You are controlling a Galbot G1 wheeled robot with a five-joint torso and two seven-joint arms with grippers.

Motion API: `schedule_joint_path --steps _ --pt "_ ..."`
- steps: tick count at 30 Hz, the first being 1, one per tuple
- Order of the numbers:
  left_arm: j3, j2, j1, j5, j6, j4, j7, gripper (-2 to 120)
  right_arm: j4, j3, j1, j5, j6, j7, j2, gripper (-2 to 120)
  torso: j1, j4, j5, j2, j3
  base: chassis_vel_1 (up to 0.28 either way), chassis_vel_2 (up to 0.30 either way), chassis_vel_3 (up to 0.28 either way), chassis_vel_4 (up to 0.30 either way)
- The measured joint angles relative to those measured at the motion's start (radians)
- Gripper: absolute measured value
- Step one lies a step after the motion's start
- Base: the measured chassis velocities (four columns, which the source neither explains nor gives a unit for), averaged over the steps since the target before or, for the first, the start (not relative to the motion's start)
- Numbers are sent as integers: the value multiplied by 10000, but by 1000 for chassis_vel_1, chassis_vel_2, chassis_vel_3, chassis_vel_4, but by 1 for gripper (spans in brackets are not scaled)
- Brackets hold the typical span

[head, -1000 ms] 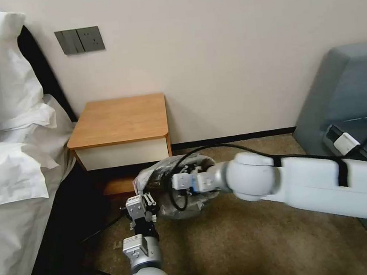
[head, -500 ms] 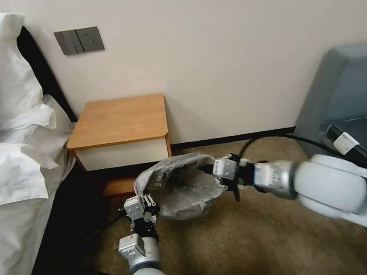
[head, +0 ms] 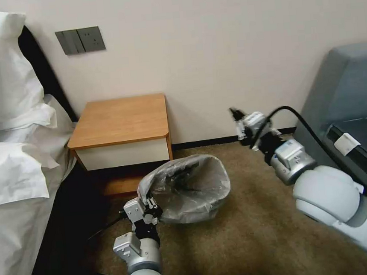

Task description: Pick up the garbage bag from the table and place it over the trash can.

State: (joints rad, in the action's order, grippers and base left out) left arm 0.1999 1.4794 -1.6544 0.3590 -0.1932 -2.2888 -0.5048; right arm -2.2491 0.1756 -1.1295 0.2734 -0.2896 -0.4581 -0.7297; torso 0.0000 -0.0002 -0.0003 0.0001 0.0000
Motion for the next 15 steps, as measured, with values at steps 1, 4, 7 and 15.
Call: schedule_joint_path --steps 1,4,7,15 --pt "29 -45 6 133 -72 -26 -14 5 96 419 -655 -333 290 -7 -398 27 0 -1 3 0 0 0 0 0 0" --pt "60 -96 18 279 -150 -30 -21 5 209 910 -1386 -729 753 -1 -893 37 0 0 3 0 0 0 0 0 0" --pt "80 -175 44 517 -303 -35 -22 5 264 1469 -2171 -1092 1334 70 -1486 47 0 1 3 -1 0 0 0 0 0" --pt "250 -387 541 1988 -1229 400 61 5 147 2140 -3189 -2179 2417 638 -3015 81 0 3 0 0 0 0 0 0 0"
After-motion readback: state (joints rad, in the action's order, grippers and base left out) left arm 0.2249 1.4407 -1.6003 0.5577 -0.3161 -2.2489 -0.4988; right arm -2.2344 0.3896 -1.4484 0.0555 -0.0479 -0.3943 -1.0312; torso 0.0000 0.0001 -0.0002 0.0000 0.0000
